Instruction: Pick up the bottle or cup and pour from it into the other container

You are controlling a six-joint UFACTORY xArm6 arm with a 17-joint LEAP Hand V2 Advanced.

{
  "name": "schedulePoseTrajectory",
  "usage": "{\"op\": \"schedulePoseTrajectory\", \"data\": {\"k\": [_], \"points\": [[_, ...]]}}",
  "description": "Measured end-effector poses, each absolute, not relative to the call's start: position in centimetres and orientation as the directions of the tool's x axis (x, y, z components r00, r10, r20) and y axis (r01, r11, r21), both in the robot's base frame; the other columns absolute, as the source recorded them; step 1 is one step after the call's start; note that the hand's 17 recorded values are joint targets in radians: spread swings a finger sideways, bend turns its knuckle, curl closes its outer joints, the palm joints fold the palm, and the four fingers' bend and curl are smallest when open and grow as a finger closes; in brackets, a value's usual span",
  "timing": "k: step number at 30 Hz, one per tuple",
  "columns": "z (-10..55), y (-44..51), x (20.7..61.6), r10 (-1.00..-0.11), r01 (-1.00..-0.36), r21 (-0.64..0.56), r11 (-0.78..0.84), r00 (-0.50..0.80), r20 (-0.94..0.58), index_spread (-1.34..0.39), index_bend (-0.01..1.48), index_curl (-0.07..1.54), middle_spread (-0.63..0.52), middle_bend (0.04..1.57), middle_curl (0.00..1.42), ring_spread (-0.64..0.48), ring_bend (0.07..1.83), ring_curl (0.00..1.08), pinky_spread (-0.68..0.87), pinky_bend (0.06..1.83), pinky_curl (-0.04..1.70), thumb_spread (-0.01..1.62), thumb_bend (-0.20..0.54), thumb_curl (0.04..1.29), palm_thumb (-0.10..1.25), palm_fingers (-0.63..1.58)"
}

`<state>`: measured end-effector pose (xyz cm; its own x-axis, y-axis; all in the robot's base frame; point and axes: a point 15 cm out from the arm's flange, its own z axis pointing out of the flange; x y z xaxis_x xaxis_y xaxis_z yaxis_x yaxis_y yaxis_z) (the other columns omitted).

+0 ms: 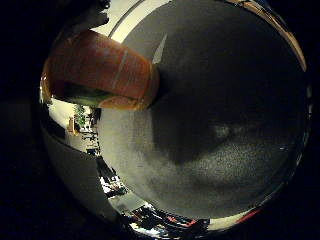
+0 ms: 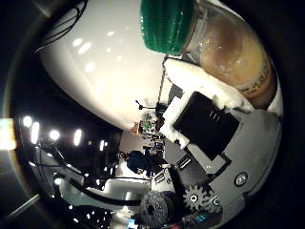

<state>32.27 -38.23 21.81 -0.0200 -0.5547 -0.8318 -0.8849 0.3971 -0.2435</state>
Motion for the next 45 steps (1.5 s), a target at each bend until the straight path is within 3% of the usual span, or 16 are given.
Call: {"op": "schedulePoseTrajectory", "data": {"k": [5,12,28,45], "points": [[22.5,-37.7,32.4,-0.541,-0.885,-0.260,0.387,0.010,-0.841,-0.19,1.05,0.73,-0.08,1.24,0.68,-0.17,1.33,0.56,-0.21,1.51,0.35,0.83,-0.009,0.59,1.06,1.22],[23.9,-37.8,32.6,-0.566,-0.883,-0.281,0.376,0.021,-0.824,-0.18,1.19,0.77,-0.10,1.36,0.72,-0.19,1.39,0.65,-0.17,1.59,0.47,0.71,-0.012,0.72,1.10,1.12],[36.2,-29.9,35.6,-0.714,-0.903,-0.369,0.219,0.109,-0.691,-0.17,1.23,0.76,-0.09,1.38,0.72,-0.18,1.42,0.71,-0.18,1.49,0.69,0.63,-0.016,0.87,1.09,1.12],[44.8,-11.2,40.4,-0.930,-0.962,-0.272,0.025,0.078,-0.360,-0.17,1.22,0.76,-0.09,1.38,0.72,-0.19,1.41,0.71,-0.20,1.36,0.91,0.62,-0.017,0.93,1.08,1.13]]}}
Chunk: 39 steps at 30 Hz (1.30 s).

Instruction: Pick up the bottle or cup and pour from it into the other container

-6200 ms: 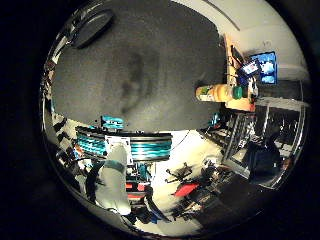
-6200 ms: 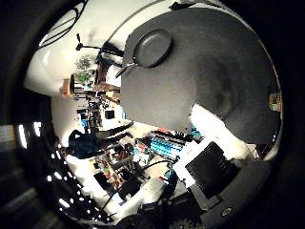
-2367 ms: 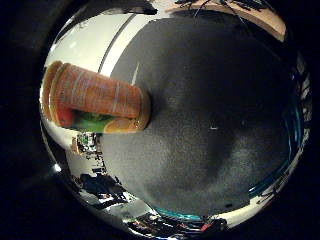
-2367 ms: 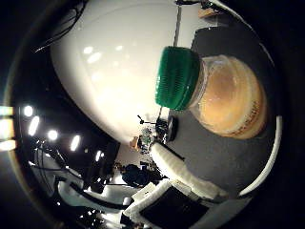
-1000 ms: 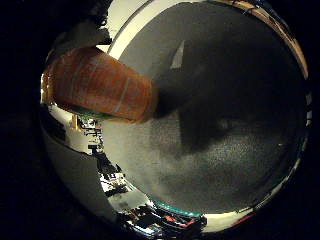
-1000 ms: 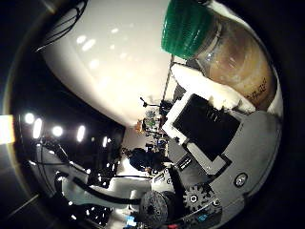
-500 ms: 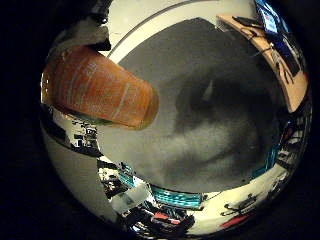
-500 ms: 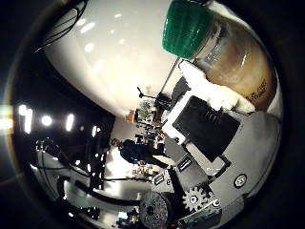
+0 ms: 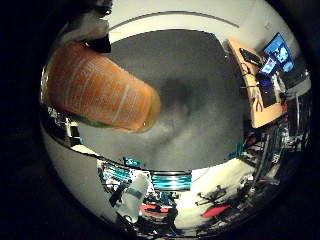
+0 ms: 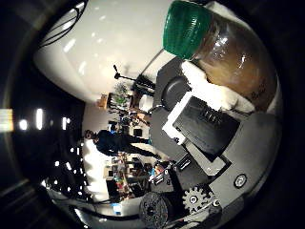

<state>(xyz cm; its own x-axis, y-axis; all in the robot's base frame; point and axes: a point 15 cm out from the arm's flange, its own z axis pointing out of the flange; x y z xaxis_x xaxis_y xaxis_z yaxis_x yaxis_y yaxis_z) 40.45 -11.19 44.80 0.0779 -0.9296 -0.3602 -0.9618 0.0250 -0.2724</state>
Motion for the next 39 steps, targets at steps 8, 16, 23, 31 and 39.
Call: {"op": "schedulePoseTrajectory", "data": {"k": [8,16,23,31,39], "points": [[44.9,-3.2,42.6,-0.979,-0.972,-0.223,-0.070,0.110,-0.171,-0.17,1.21,0.76,-0.10,1.38,0.72,-0.19,1.41,0.71,-0.21,1.32,0.97,0.62,-0.020,0.94,1.06,1.13],[42.3,3.7,44.6,-0.977,-0.969,-0.134,-0.206,0.197,0.077,-0.18,1.21,0.77,-0.10,1.37,0.72,-0.19,1.41,0.71,-0.21,1.30,1.01,0.61,-0.018,0.95,1.05,1.14],[39.5,5.9,47.4,-0.914,-0.958,-0.057,-0.281,0.249,0.319,-0.18,1.21,0.77,-0.10,1.38,0.72,-0.20,1.40,0.72,-0.22,1.29,1.03,0.61,-0.018,0.95,1.05,1.13],[37.5,9.3,51.3,-0.817,-0.943,-0.001,-0.332,0.287,0.501,-0.18,1.21,0.77,-0.10,1.38,0.72,-0.21,1.38,0.74,-0.22,1.28,1.05,0.61,-0.019,0.95,1.05,1.13],[36.0,13.8,53.1,-0.707,-0.916,0.042,-0.398,0.336,0.622,-0.18,1.21,0.77,-0.10,1.38,0.72,-0.21,1.37,0.75,-0.22,1.26,1.06,0.60,-0.019,0.95,1.05,1.14]]}}
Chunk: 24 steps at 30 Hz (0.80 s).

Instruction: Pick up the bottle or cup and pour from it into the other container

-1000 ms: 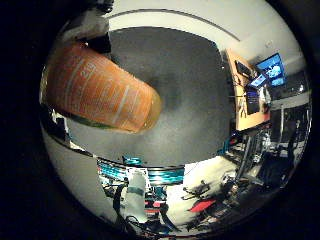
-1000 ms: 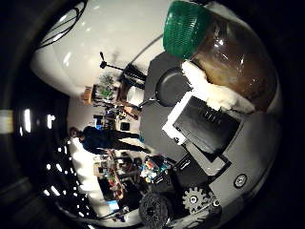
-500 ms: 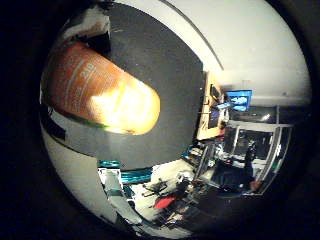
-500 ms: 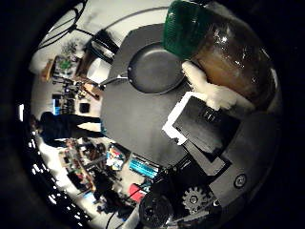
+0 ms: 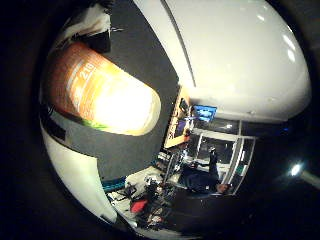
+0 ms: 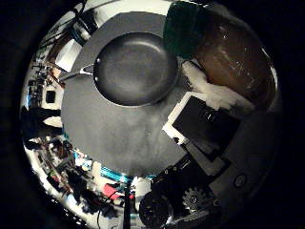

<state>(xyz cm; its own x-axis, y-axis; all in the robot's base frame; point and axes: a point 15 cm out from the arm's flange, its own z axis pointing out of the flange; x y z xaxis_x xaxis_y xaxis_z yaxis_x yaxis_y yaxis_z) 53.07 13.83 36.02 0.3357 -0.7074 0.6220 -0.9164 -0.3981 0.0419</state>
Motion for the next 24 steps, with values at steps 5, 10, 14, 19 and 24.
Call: {"op": "schedulePoseTrajectory", "data": {"k": [5,10,14,19,24], "points": [[34.2,15.8,53.7,-0.620,-0.895,0.079,-0.439,0.366,0.695,-0.18,1.21,0.77,-0.10,1.38,0.72,-0.20,1.37,0.75,-0.22,1.26,1.06,0.60,-0.022,0.95,1.04,1.14],[33.0,16.5,54.4,-0.546,-0.883,0.107,-0.457,0.373,0.750,-0.18,1.21,0.77,-0.10,1.37,0.72,-0.20,1.36,0.76,-0.22,1.26,1.05,0.60,-0.019,0.95,1.04,1.14],[32.1,16.7,54.8,-0.509,-0.878,0.126,-0.462,0.379,0.773,-0.18,1.21,0.77,-0.10,1.37,0.72,-0.20,1.36,0.76,-0.22,1.26,1.05,0.60,-0.019,0.95,1.04,1.14],[31.6,17.0,55.1,-0.490,-0.875,0.129,-0.466,0.377,0.786,-0.18,1.21,0.77,-0.10,1.38,0.72,-0.20,1.35,0.77,-0.22,1.27,1.05,0.60,-0.019,0.95,1.04,1.13],[31.3,16.9,55.1,-0.487,-0.875,0.134,-0.464,0.379,0.787,-0.18,1.21,0.77,-0.10,1.38,0.72,-0.20,1.35,0.77,-0.22,1.27,1.04,0.59,-0.020,0.95,1.03,1.13]]}}
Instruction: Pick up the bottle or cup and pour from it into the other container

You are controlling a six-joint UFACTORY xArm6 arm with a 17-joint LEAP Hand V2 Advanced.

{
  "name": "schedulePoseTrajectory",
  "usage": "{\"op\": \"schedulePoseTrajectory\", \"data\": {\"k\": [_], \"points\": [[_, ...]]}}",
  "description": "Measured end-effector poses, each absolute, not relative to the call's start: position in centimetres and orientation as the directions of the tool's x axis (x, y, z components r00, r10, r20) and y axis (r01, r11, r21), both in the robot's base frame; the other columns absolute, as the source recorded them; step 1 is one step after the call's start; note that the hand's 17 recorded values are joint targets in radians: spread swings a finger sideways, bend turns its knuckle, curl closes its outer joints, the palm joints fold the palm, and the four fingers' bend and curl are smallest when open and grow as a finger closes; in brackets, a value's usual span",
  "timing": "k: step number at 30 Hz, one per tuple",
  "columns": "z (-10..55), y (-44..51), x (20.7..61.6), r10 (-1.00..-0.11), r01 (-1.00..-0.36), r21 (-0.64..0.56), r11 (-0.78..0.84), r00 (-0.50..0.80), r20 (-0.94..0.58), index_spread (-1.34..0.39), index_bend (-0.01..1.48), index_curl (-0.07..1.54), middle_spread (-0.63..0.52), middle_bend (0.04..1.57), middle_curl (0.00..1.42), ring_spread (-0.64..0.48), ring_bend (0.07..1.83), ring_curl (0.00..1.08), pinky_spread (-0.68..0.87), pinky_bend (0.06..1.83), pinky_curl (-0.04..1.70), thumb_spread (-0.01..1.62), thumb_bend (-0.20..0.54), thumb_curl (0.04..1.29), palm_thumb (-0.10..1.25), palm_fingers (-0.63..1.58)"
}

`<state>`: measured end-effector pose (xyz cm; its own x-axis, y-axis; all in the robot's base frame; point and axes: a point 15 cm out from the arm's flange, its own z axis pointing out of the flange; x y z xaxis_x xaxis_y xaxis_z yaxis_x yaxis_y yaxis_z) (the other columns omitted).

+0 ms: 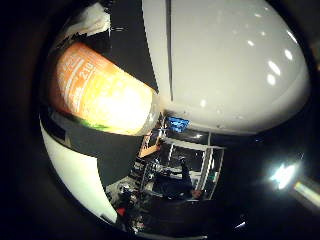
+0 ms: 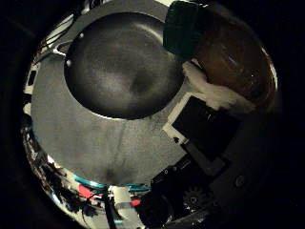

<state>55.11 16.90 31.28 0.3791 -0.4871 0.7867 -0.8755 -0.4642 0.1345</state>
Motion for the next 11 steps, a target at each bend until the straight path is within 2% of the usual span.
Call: {"op": "schedulePoseTrajectory", "data": {"k": [11], "points": [[31.81,16.59,55.38,-0.498,-0.878,0.118,-0.465,0.369,0.785,-0.18,1.21,0.77,-0.10,1.38,0.72,-0.20,1.34,0.78,-0.22,1.27,1.04,0.58,-0.020,0.95,1.03,1.13]]}}
